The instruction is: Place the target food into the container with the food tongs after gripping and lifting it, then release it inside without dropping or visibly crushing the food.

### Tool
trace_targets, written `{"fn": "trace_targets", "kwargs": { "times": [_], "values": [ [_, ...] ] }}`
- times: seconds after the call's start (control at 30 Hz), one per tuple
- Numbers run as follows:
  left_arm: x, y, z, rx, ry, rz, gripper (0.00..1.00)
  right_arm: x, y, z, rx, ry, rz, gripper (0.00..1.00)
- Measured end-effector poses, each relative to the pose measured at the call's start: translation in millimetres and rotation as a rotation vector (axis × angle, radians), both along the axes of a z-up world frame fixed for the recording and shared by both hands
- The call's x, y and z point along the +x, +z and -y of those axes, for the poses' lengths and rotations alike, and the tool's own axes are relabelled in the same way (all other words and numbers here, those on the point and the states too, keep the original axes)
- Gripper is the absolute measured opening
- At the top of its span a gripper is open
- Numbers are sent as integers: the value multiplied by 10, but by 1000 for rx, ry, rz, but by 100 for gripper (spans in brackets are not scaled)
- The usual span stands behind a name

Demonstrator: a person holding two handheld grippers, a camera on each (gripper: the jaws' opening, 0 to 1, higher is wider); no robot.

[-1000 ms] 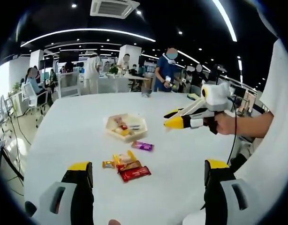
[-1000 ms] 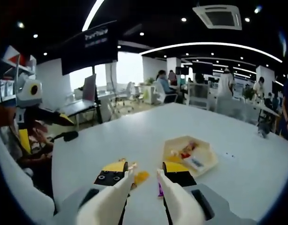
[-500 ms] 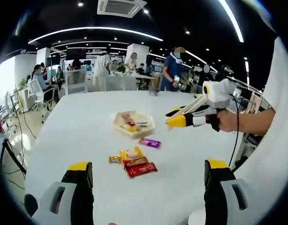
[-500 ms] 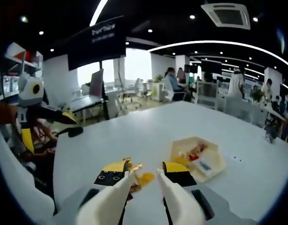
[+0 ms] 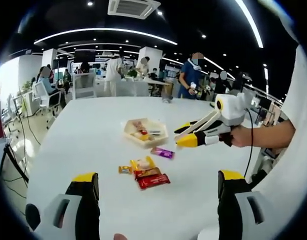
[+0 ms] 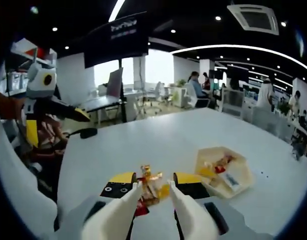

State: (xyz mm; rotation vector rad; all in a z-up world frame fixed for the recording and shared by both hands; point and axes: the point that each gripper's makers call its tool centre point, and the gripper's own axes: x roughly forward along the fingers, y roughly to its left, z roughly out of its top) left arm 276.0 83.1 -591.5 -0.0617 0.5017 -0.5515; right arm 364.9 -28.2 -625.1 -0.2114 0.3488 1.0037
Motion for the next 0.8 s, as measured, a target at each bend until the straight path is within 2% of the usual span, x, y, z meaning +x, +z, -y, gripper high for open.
{"fn": "trace_targets", "kwargs": {
  "times": [0.07,0.2,0.33,0.6,0.8],
  "values": [
    [-10,-8,-5,-7,2,-11,99,-15,-38,-52,-12,12,1,29],
    [-18,5,-46,-7,5,-7,99,-120,-166,-245,-18,94,-5,29],
    [-35,-37,-148,-19,44,-21,99,-195,-364,-376,-65,158,-12,29],
    [-90,-13,-303,-6,85,-26,99,-190,-579,-434,-98,193,-40,29],
    [-131,-38,-395,-4,116,-35,99,-185,-812,-474,-155,240,-54,29]
  ]
}}
